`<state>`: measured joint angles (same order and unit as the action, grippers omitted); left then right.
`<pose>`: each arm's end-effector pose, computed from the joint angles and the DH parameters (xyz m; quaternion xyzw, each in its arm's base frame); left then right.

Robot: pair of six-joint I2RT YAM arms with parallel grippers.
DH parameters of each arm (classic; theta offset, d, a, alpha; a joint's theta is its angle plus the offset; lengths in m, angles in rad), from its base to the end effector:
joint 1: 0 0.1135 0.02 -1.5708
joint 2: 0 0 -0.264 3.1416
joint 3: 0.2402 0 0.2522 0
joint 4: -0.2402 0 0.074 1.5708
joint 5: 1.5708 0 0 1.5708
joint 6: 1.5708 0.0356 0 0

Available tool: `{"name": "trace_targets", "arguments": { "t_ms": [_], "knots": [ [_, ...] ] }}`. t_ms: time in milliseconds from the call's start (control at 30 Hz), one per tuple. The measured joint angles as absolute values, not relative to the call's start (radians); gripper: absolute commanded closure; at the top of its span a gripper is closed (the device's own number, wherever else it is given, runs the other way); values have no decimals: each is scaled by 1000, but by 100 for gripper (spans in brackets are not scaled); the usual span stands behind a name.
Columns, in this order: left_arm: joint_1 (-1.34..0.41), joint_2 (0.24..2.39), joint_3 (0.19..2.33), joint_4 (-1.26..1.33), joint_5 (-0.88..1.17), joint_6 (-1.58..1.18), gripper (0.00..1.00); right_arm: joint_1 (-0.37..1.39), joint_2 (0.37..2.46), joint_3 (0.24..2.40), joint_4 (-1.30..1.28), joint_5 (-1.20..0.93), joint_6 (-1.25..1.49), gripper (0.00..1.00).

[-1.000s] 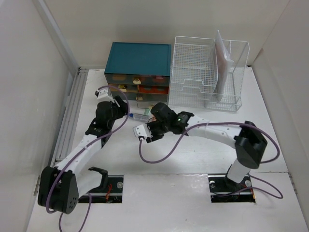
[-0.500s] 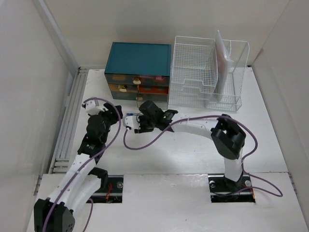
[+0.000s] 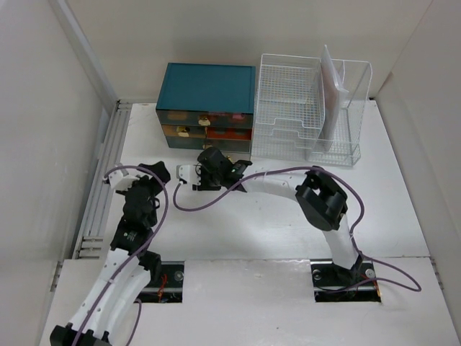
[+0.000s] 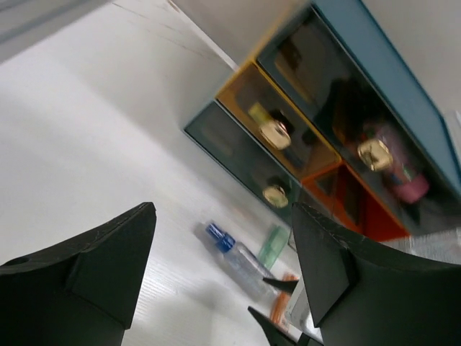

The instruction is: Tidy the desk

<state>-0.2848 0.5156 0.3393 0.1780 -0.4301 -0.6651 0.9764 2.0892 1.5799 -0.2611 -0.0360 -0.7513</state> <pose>0.1466 -0.0274 0.2600 -0.2788 0.6492 -0.1821 0.6838 0.2636 0.3922 0.1995 -0.7047 0.5928 0.0602 0.3852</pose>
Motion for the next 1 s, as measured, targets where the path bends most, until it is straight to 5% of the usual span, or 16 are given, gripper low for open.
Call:
{"name": "trace_targets", "arguments": {
  "t_ms": [433, 1000],
  "knots": [
    [-286, 354, 335, -107, -783, -1017, 24, 975, 2165, 1674, -279, 19, -721, 55],
    [-286, 226, 335, -228, -868, -1152, 22, 975, 2272, 1792, -344, 66, -696, 54]
  ]
}}
